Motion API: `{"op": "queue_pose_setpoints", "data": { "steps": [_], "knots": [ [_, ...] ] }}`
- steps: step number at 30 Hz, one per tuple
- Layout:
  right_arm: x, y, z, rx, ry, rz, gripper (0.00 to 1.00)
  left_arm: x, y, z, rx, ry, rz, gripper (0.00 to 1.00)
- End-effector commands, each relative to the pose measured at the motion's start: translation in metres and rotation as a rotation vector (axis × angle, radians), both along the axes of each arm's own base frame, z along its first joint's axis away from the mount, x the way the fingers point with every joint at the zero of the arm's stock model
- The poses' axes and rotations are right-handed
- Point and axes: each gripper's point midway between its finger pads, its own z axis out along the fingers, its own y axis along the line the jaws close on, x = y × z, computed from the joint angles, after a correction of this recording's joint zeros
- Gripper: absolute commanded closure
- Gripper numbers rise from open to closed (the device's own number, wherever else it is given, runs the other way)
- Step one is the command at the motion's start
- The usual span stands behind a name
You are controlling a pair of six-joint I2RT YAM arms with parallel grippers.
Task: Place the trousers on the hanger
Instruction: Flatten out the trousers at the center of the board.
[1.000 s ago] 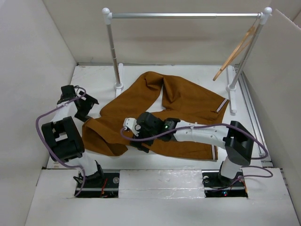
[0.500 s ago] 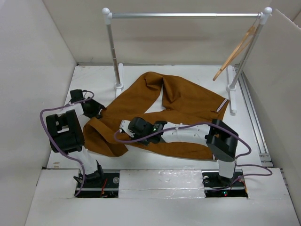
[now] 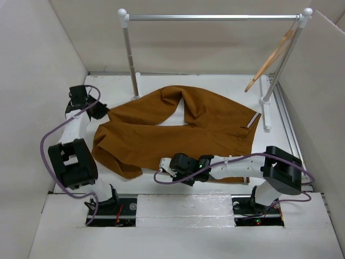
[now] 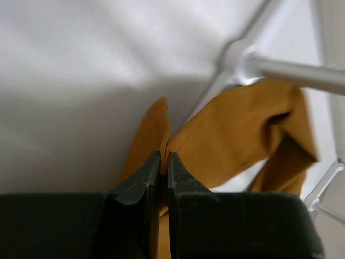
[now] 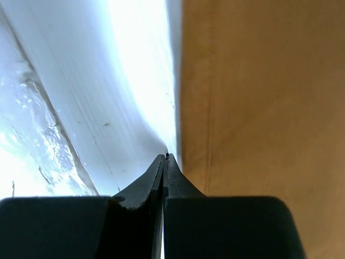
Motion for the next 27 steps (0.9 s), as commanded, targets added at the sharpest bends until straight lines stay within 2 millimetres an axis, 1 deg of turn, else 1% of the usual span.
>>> {"op": "queue_pose_setpoints", "data": {
  "steps": [1,2,3,4,5,6,7,8,9,10,11,13,14,15,16,17,18,19,20,21,22,23,24,25,26,27],
  "knots": [
    [0.008,0.008,0.017,0.068,-0.029,-0.068,0.99,0.005,0.021,0.098,0.158,-0.204,0.039,1.0],
    [0.012,0.006,0.018,0.06,-0.047,-0.08,0.82,0.002,0.021,0.11,0.167,-0.228,0.044,1.0],
    [0.014,0.007,0.022,0.063,-0.057,-0.084,0.73,-0.004,0.021,0.127,0.177,-0.265,0.052,1.0],
    [0.017,0.007,0.025,0.062,-0.071,-0.094,0.65,-0.007,0.021,0.134,0.182,-0.278,0.06,1.0],
    [0.02,0.004,0.028,0.051,-0.086,-0.104,0.51,-0.014,0.021,0.149,0.198,-0.302,0.072,1.0],
    [0.023,0.003,0.032,0.052,-0.101,-0.116,0.44,-0.018,0.022,0.156,0.204,-0.311,0.08,1.0],
    [0.023,0.002,0.033,0.048,-0.104,-0.124,0.39,-0.021,0.023,0.162,0.219,-0.318,0.086,1.0],
    [0.025,0.0,0.036,0.047,-0.113,-0.13,0.33,-0.024,0.024,0.177,0.234,-0.339,0.091,1.0],
    [0.026,-0.005,0.035,0.03,-0.124,-0.143,0.3,-0.027,0.026,0.188,0.264,-0.353,0.098,1.0],
    [0.025,-0.01,0.032,0.018,-0.124,-0.148,0.28,-0.028,0.029,0.195,0.297,-0.353,0.096,1.0],
    [0.025,-0.013,0.032,0.016,-0.125,-0.148,0.27,-0.029,0.038,0.212,0.341,-0.361,0.123,1.0],
    [0.021,-0.019,0.028,0.008,-0.112,-0.159,0.26,-0.025,0.052,0.219,0.405,-0.328,0.149,1.0],
    [0.02,-0.022,0.029,0.012,-0.109,-0.164,0.27,-0.022,0.06,0.234,0.46,-0.334,0.153,1.0],
    [0.018,-0.022,0.037,0.043,-0.104,-0.179,0.27,-0.01,0.065,0.222,0.478,-0.288,0.143,1.0],
    [0.017,-0.023,0.041,0.06,-0.101,-0.188,0.27,-0.003,0.071,0.217,0.498,-0.263,0.146,1.0],
    [0.015,-0.026,0.049,0.082,-0.101,-0.198,0.27,0.01,0.077,0.202,0.503,-0.214,0.14,0.98],
    [0.015,-0.028,0.054,0.09,-0.104,-0.199,0.27,0.019,0.079,0.183,0.496,-0.168,0.132,0.98],
    [0.017,-0.031,0.059,0.099,-0.105,-0.208,0.27,0.024,0.083,0.169,0.492,-0.13,0.137,0.92],
    [0.015,-0.035,0.064,0.098,-0.094,-0.236,0.27,0.025,0.093,0.155,0.5,-0.077,0.169,0.87],
    [0.018,-0.04,0.073,0.115,-0.098,-0.259,0.27,0.033,0.096,0.128,0.479,-0.015,0.172,0.85],
    [0.022,-0.045,0.079,0.121,-0.103,-0.28,0.27,0.035,0.102,0.12,0.471,0.004,0.188,0.84],
    [0.024,-0.054,0.088,0.132,-0.108,-0.303,0.27,0.045,0.111,0.114,0.463,-0.003,0.212,0.73],
    [0.023,-0.056,0.087,0.122,-0.1,-0.305,0.27,0.047,0.111,0.108,0.456,0.007,0.21,0.73],
    [0.026,-0.062,0.098,0.154,-0.107,-0.327,0.27,0.051,0.114,0.109,0.464,0.001,0.218,0.72],
    [0.023,-0.065,0.101,0.163,-0.101,-0.329,0.28,0.061,0.117,0.124,0.473,-0.041,0.229,0.61],
    [0.025,-0.069,0.106,0.179,-0.099,-0.349,0.29,0.069,0.12,0.122,0.473,-0.038,0.228,0.57]
  ]
}}
